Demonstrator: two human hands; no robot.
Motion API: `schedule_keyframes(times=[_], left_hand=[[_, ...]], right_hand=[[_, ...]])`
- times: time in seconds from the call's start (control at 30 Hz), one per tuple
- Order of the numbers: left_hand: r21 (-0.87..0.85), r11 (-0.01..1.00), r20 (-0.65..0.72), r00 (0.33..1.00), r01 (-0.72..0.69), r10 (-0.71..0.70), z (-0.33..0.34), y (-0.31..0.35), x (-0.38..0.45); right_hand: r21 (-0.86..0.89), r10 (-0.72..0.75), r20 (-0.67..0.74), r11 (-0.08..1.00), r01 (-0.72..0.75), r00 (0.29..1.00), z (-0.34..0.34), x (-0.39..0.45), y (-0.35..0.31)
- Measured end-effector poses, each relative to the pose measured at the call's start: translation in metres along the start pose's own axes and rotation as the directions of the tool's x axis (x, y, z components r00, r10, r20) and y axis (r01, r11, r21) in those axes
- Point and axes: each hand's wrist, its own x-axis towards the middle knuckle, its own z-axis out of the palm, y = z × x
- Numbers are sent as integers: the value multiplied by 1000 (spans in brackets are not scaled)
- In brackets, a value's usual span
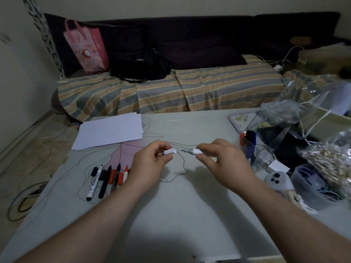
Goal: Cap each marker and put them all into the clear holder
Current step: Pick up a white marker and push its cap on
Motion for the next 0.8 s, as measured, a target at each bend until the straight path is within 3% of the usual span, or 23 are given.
schedule_keyframes(times=[0.37,0.67,0.8], left_hand=[[178,974,58,990,-139,131,12,8,-7],[344,902,78,965,-260,249,14,7,-8],[332,903,67,962,-273,266,12,10,-9]], right_hand=[[-185,-68,19,980,71,997,3,-2,-2],[-263,-125,33,956,129,992,3,2,-5],[-230,-162,15,960,161,987,5,0,-5]])
